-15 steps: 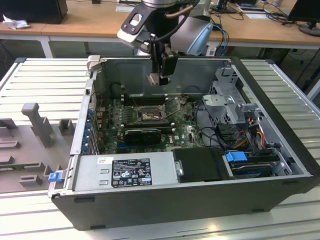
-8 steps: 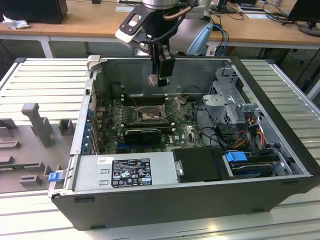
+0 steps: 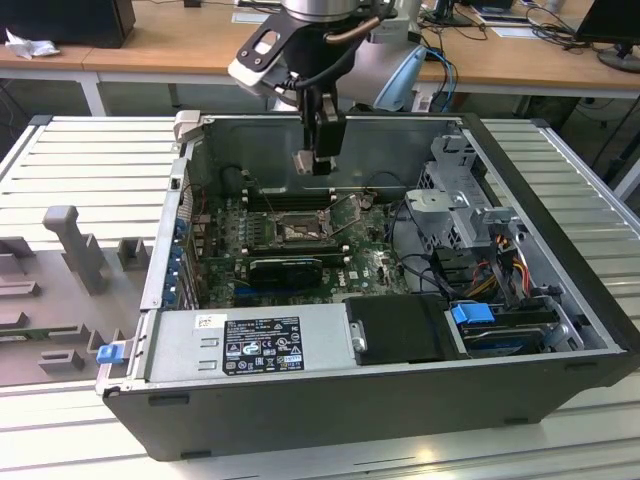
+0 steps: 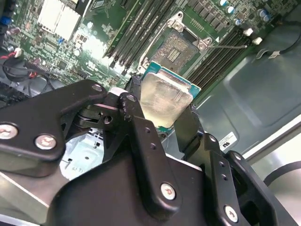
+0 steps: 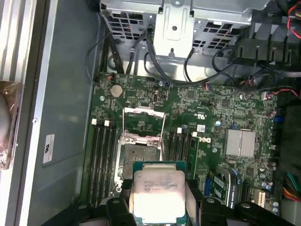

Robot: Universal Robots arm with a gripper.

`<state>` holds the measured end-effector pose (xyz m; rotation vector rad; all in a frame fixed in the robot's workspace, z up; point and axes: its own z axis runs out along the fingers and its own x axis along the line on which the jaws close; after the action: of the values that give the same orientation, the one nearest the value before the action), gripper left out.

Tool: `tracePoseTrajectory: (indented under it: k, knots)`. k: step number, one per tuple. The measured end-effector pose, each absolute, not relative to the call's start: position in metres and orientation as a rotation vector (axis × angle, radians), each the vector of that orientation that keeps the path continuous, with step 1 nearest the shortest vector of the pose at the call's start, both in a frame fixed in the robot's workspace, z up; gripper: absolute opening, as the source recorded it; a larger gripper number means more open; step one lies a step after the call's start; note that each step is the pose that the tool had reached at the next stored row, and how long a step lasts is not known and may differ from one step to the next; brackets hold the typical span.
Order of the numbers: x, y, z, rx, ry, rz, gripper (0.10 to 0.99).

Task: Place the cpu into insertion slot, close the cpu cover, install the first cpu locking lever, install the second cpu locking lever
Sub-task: 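Place the cpu into insertion slot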

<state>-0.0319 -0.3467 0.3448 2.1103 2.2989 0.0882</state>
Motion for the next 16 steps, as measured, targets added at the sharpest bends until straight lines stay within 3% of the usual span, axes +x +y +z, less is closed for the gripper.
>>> tracePoseTrajectory:
  k: [16]
  knots:
    - [-0.032,-0.346,0.328,2.152,2.258,0.086,0.529]
